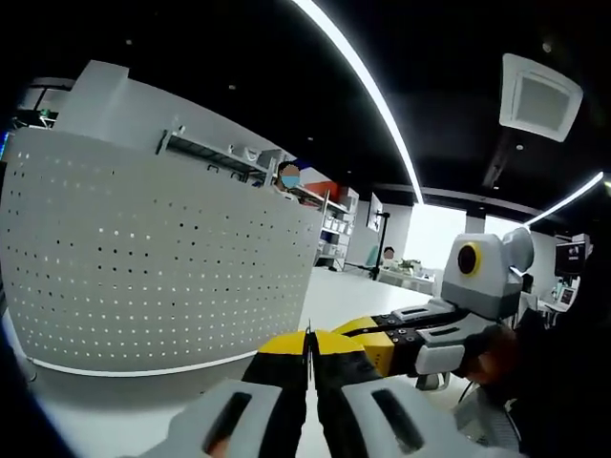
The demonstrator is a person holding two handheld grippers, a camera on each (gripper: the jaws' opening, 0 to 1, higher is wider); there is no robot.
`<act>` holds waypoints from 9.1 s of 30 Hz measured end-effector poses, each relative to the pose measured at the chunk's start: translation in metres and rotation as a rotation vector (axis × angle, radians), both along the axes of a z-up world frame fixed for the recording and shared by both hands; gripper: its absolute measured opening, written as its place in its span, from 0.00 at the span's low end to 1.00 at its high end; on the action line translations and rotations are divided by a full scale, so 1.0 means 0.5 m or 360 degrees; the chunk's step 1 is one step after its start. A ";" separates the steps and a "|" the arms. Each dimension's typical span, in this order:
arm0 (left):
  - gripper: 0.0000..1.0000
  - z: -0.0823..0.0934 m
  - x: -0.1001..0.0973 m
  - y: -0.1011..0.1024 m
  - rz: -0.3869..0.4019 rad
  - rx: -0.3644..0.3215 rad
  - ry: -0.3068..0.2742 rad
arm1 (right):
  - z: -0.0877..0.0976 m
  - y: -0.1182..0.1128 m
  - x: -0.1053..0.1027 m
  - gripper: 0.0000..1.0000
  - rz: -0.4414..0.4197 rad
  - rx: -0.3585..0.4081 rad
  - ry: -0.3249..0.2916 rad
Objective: Insert the hook assembly into the mounting plate slot until the hook locks in place.
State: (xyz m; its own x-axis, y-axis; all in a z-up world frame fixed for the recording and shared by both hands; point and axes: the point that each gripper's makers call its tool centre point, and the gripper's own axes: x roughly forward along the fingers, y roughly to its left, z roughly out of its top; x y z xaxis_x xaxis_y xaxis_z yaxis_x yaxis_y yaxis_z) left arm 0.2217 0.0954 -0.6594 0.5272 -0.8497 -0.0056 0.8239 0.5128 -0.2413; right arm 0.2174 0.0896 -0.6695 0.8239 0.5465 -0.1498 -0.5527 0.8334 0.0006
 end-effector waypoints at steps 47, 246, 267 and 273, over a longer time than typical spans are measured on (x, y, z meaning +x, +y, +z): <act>0.62 -0.027 -0.016 0.056 0.0035 0.0177 -0.0178 | 0.032 -0.041 0.024 0.01 -0.0122 0.0012 -0.0072; 0.47 -0.246 0.030 -0.027 -0.0125 0.0791 -0.0062 | -0.063 -0.224 0.175 0.11 -0.0609 -0.0141 -0.0162; 0.43 -0.390 0.095 -0.069 -0.0199 0.1024 0.0137 | 0.098 -0.246 0.102 0.28 -0.0523 -0.0027 -0.0321; 0.41 -0.420 0.103 -0.068 -0.0201 0.1093 0.0173 | 0.139 -0.257 0.066 0.30 -0.0539 -0.0016 -0.0406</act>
State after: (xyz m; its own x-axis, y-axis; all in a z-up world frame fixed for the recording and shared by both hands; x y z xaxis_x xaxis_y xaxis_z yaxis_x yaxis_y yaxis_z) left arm 0.2732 0.0613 -0.8693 0.3908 -0.6899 -0.6093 0.8768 0.4805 0.0184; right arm 0.2506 -0.0390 -0.6000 0.9681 0.2379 0.0784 -0.2288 0.9672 -0.1101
